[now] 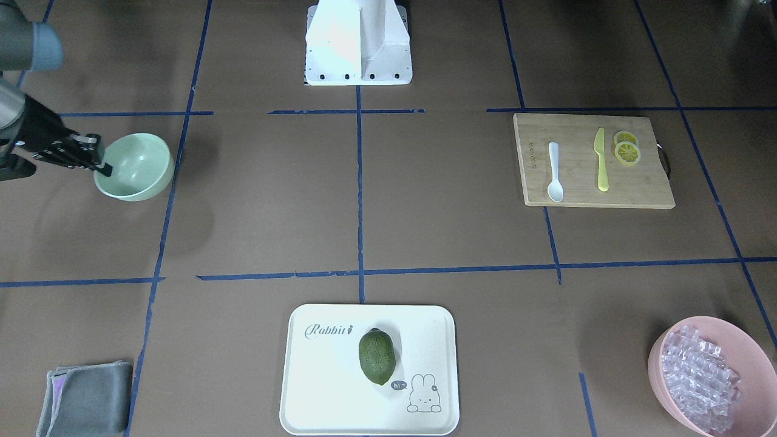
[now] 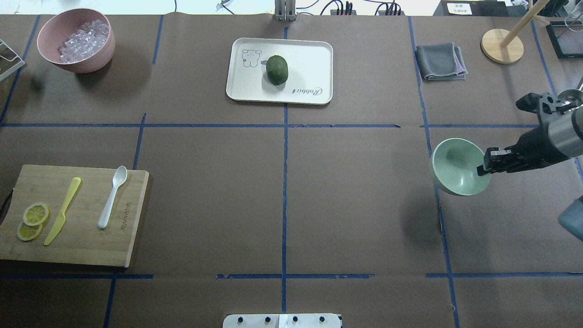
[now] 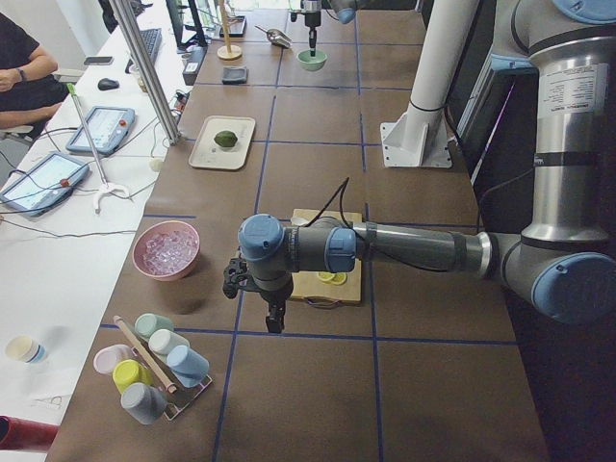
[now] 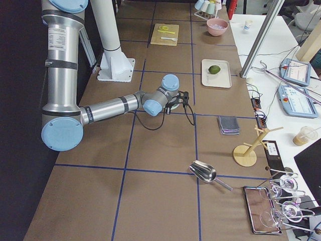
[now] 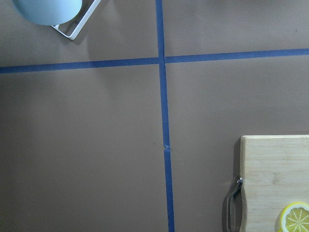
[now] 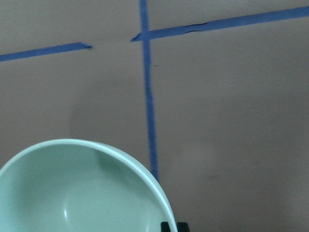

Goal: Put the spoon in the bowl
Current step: 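Slide the pale green bowl with the right gripper toward the table centre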

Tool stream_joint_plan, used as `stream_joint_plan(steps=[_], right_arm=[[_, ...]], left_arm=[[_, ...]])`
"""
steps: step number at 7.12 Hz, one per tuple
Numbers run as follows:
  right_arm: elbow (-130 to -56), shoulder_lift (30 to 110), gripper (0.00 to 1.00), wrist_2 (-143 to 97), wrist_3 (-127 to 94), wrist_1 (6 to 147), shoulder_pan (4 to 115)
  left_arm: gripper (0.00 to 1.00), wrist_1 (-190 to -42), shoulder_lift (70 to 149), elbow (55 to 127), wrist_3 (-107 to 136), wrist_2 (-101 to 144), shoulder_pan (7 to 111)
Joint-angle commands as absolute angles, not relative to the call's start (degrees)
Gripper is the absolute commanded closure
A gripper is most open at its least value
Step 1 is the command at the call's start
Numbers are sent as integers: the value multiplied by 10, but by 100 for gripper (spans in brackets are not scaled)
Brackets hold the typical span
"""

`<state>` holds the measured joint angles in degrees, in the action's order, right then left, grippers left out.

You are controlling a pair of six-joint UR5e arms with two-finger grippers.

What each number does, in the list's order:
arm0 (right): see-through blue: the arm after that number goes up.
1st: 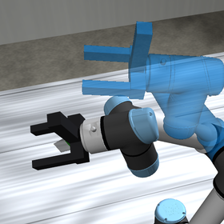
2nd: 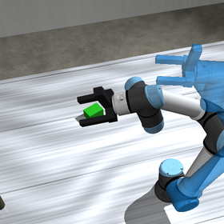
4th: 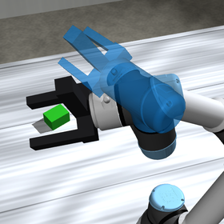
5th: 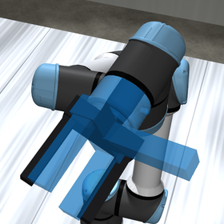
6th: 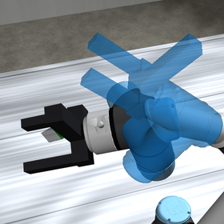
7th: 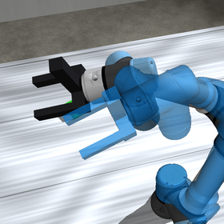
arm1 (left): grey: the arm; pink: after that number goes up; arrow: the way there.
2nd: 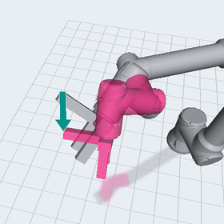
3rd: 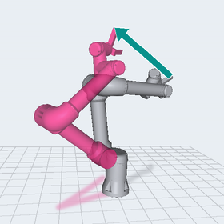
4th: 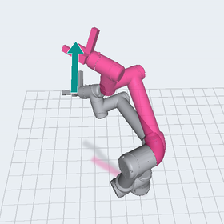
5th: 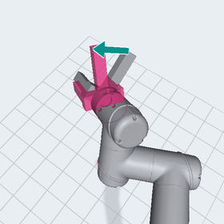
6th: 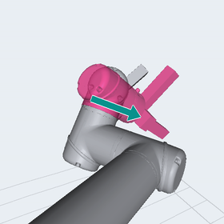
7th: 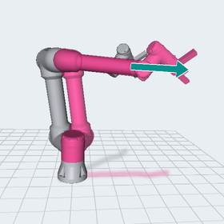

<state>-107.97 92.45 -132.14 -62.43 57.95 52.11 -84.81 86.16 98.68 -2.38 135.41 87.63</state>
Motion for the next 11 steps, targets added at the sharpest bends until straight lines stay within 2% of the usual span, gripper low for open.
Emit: stream_joint_plan(steps=[1, 3, 4, 5, 7, 10, 11], right_arm=[[-1100, 842, 100, -1217, -792, 584, 402], [-1082, 723, 100, -1141, -913, 662, 311], [-1049, 643, 100, -1097, -939, 728, 278], [-1006, 609, 100, -1079, -942, 729, 268], [-963, 592, 100, -1078, -938, 729, 268], [-955, 576, 100, -1078, -938, 728, 268], [-954, 576, 90, -1078, -938, 729, 268]], left_arm=[[0, -866, 862, 985, -24, 1354, 875], [0, -874, 861, 985, -24, 1354, 870], [0, -875, 861, 985, -23, 1354, 870], [0, -875, 861, 984, -24, 1354, 870], [0, -875, 861, 984, -23, 1354, 870], [0, -875, 861, 985, -23, 1354, 870], [0, -875, 861, 985, -23, 1354, 870]])
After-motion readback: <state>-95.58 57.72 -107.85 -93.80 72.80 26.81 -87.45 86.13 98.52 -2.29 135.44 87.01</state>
